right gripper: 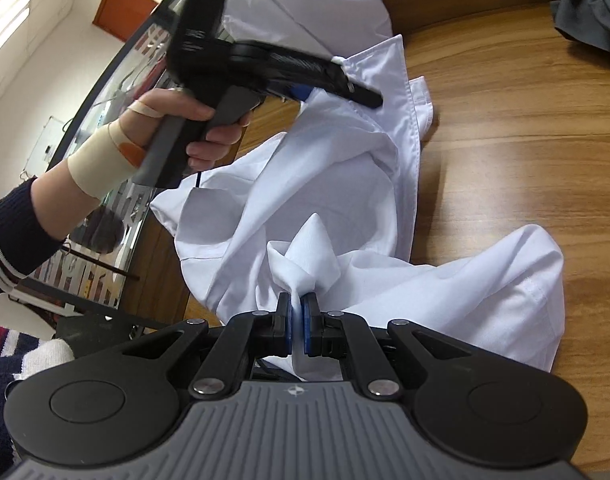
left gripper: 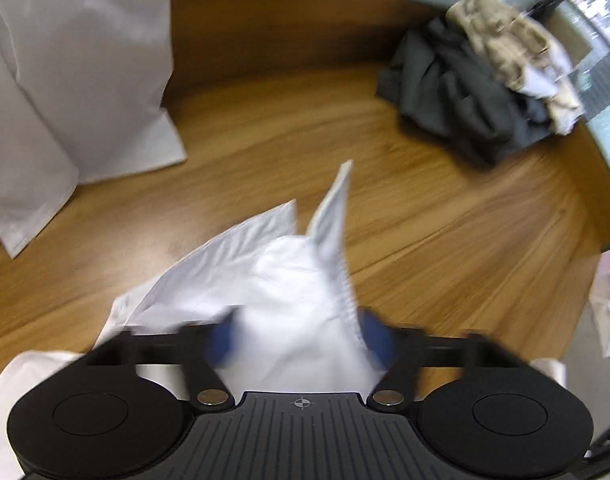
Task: Fold clothes
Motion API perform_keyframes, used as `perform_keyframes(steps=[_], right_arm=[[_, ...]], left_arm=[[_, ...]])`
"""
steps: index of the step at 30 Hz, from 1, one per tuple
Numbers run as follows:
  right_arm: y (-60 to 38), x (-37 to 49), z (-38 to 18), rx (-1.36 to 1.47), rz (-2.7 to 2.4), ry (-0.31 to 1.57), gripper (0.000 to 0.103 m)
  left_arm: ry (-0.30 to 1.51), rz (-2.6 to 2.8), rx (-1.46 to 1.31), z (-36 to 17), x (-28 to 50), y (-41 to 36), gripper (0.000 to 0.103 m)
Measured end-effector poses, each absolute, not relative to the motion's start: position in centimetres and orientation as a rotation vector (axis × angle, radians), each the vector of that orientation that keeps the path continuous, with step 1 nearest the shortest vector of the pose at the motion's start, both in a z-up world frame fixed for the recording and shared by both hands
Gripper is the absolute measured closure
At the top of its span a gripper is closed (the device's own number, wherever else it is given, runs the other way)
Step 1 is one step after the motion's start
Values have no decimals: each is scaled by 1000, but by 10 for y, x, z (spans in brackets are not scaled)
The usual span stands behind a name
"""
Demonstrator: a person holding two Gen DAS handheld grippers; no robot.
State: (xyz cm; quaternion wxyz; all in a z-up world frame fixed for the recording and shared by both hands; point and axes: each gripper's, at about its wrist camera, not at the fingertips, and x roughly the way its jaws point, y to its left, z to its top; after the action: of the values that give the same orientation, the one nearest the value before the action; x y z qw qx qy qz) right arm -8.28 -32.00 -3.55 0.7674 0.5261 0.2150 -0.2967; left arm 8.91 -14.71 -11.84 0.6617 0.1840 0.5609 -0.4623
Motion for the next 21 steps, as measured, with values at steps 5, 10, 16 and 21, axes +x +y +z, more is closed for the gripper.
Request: perform_keyframes(steps=[5,10,16,21], right_arm=[[-313,-92,-27,1134,-732,421,101],[-322,-114,-9,1071,-867,380,102],[-365,-167,50,921,-1060,271,102],[-410,-219,123,738,-1150,126,102]], left_arm=[[1257,-1007,206,-104,106,-116,95],[1117,-945,-48,-44,126,-79,95],[862,-923,-306,58,131,-53,95],[652,-953,-472,127,97,-47,95]])
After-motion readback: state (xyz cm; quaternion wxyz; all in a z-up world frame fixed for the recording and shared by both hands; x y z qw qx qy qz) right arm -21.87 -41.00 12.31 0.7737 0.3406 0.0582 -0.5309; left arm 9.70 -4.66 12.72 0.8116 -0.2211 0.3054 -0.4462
